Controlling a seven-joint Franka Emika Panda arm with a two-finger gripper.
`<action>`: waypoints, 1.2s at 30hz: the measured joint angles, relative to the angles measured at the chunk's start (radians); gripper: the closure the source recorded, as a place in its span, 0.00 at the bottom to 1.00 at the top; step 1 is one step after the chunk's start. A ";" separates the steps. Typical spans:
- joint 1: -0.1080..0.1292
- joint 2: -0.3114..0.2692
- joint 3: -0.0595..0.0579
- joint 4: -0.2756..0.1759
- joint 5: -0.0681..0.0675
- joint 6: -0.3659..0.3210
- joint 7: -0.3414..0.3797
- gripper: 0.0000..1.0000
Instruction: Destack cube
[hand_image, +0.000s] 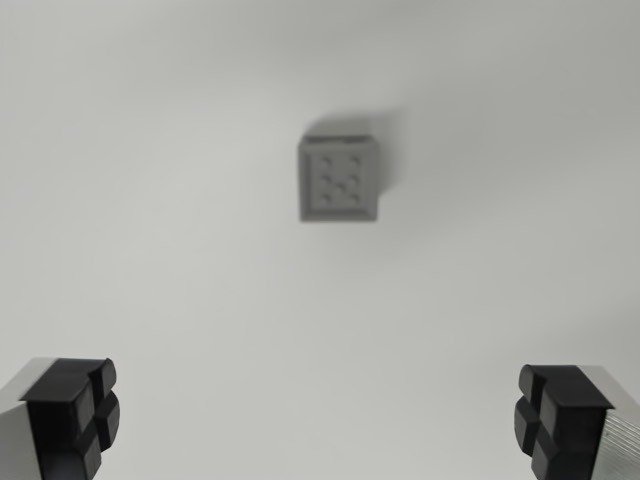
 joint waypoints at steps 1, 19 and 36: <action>0.000 -0.001 0.000 0.003 0.000 -0.004 0.000 0.00; 0.000 -0.003 0.000 0.017 0.000 -0.022 0.000 0.00; 0.000 -0.003 0.000 0.017 0.000 -0.022 0.000 0.00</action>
